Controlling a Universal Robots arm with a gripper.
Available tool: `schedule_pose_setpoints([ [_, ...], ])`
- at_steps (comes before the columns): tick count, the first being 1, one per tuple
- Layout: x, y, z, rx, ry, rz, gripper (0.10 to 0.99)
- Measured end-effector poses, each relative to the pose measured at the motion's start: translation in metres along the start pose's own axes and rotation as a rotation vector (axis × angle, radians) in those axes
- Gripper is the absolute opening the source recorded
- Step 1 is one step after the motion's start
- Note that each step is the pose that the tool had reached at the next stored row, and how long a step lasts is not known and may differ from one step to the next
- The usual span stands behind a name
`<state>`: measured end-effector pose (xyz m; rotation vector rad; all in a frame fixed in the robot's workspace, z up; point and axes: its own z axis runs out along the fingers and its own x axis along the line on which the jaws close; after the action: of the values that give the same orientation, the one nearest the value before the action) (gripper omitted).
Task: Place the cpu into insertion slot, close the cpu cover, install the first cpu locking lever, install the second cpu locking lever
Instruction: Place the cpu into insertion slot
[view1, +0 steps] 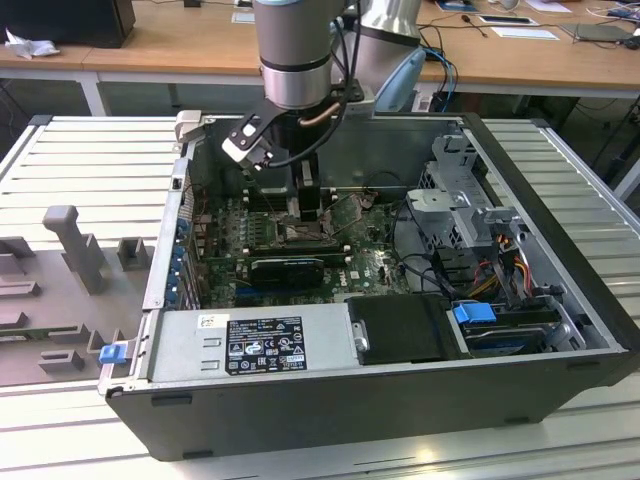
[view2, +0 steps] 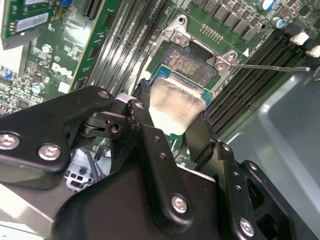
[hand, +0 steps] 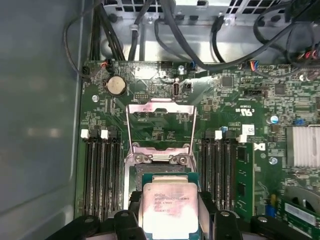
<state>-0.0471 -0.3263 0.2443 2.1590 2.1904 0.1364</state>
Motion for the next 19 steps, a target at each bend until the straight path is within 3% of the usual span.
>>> schedule_pose_setpoints([
  [8,0.0021,-0.0038,0.0184,0.0,-0.0001,0.0,0.525],
  [19,0.0054,-0.0075,0.0323,0.0,-0.0023,0.021,0.525],
])
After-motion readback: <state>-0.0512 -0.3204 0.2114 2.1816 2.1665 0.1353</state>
